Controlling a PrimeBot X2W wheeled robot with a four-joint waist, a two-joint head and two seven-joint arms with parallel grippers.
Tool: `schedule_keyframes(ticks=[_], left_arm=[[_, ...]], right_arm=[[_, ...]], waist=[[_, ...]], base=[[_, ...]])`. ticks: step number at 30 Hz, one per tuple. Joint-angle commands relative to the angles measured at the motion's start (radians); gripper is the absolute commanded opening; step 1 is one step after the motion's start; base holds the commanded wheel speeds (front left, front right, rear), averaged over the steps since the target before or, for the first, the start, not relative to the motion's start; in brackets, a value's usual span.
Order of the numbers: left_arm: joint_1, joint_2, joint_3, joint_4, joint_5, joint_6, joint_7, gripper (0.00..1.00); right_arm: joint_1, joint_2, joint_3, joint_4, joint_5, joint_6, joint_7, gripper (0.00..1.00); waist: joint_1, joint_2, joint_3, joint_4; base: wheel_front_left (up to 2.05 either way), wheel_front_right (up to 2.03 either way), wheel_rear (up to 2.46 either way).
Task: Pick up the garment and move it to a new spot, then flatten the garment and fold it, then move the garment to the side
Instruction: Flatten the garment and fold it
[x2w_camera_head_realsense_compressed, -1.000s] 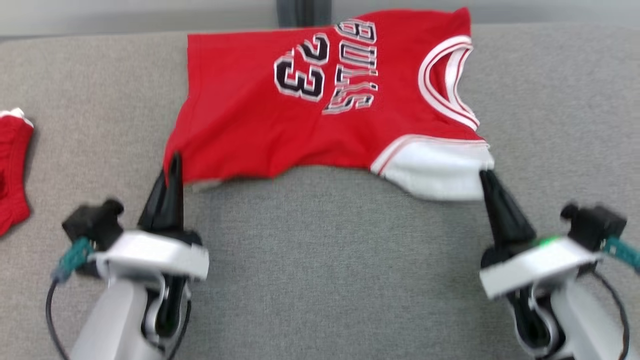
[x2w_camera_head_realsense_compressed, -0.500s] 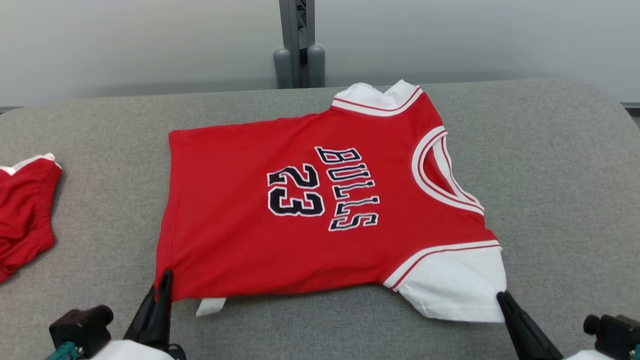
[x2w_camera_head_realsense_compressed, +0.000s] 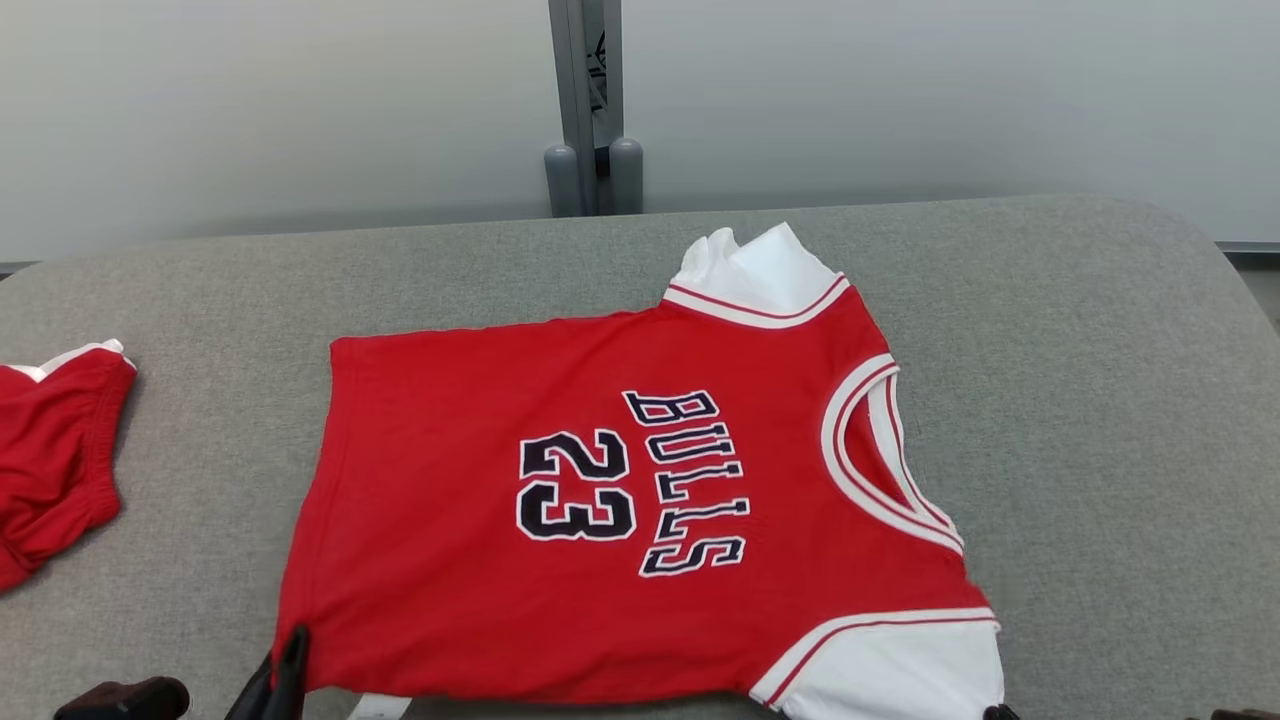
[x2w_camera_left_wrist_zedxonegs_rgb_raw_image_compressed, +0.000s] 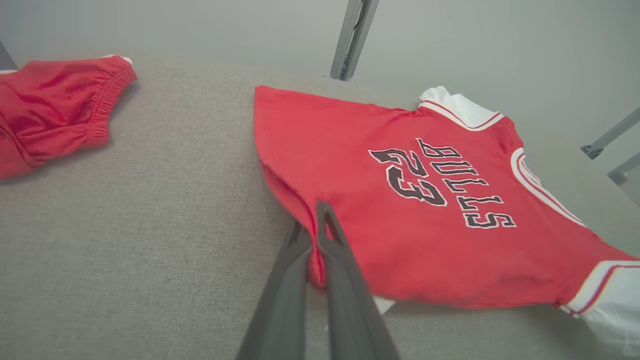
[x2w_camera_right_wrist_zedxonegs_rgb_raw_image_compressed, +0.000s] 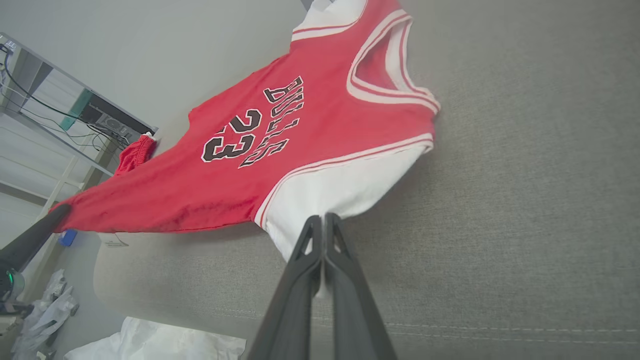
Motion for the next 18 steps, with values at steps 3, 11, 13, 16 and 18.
schedule_keyframes(ticks=[3,11,13,16,18], left_arm=[[0.001,0.02,0.012,-0.023,0.009,0.01,0.016,0.0],[-0.088,0.024,-0.014,-0.004,-0.003,-0.009,0.056,0.0],[-0.147,0.014,-0.028,0.033,-0.007,-0.022,0.065,0.0],[-0.205,0.004,-0.033,0.083,-0.015,-0.029,0.073,0.0],[-0.232,-0.003,-0.026,0.112,-0.023,-0.028,0.067,0.0]], right_arm=[[0.01,0.003,-0.009,-0.036,0.012,0.002,0.038,0.0],[-0.099,0.003,-0.024,-0.025,0.031,0.002,0.064,0.0],[-0.173,0.003,-0.032,0.013,0.021,0.002,0.065,0.0],[-0.268,0.003,-0.017,0.056,0.012,0.002,0.075,0.0],[-0.331,0.0,-0.004,0.089,0.017,0.002,0.082,0.0]], waist=[[0.0,0.0,0.001,-0.002],[0.0,0.0,0.036,-0.003],[0.0,0.0,0.059,0.003],[0.0,0.0,0.09,0.006],[0.0,0.0,0.109,0.008]], base=[[0.0,0.0,0.0],[0.0,0.0,0.0],[0.0,0.0,0.0],[0.0,0.0,0.0],[0.0,0.0,0.0]])
